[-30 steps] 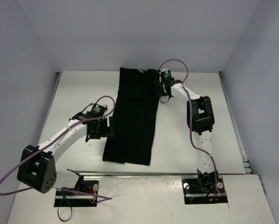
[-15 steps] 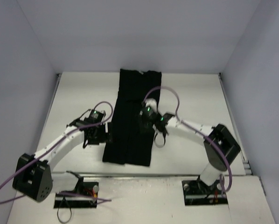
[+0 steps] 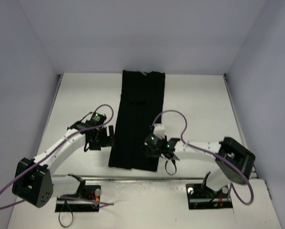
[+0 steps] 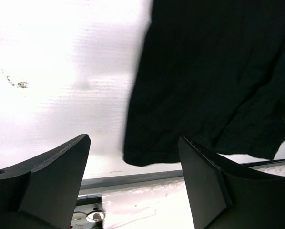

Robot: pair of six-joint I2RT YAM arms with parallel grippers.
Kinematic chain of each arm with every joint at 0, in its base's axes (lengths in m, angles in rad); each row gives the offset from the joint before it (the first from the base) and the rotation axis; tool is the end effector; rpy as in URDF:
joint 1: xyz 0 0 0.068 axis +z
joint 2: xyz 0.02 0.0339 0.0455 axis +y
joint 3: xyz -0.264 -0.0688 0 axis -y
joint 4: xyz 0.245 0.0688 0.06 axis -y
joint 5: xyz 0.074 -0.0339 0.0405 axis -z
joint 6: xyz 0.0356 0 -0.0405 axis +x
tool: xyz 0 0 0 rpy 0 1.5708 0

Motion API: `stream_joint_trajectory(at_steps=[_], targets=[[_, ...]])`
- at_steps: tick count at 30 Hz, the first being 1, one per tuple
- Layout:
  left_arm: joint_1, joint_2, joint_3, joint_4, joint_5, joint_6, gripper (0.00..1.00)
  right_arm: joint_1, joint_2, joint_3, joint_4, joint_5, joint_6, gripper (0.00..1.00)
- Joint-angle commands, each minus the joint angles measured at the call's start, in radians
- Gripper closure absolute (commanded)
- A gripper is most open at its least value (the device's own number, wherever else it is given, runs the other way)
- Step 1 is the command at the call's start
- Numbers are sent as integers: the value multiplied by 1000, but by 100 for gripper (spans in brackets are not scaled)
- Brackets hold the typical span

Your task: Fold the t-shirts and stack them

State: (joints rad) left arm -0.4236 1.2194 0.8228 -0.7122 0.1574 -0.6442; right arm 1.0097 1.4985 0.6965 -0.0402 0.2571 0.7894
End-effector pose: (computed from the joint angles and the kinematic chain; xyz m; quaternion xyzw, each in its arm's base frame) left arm 0.2046 -0.0984 0.2244 -0.0889 0.9665 -0.1820 0.1575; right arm 0.1602 0.2378 0.1615 -0.0565 0.9261 0.2022 0.3136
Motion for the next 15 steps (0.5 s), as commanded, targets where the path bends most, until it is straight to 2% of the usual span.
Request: stream_joint_trajectory(at_steps=[1, 4, 8, 11, 15], targets=[[-9, -8, 1, -15, -6, -71, 28, -2, -128, -136, -106, -4, 102, 44], [-44, -15, -9, -10, 8, -113, 28, -2, -243, -178, -137, -8, 117, 44], [-133, -3, -17, 0, -20, -165, 29, 0, -346, -135, -230, 49, 108, 43], [-187, 0, -59, 26, 2, -213, 33, -2, -369, -83, -338, 97, 132, 43], [-233, -3, -120, 83, 9, -246, 35, -2, -356, -67, -364, 119, 162, 42]])
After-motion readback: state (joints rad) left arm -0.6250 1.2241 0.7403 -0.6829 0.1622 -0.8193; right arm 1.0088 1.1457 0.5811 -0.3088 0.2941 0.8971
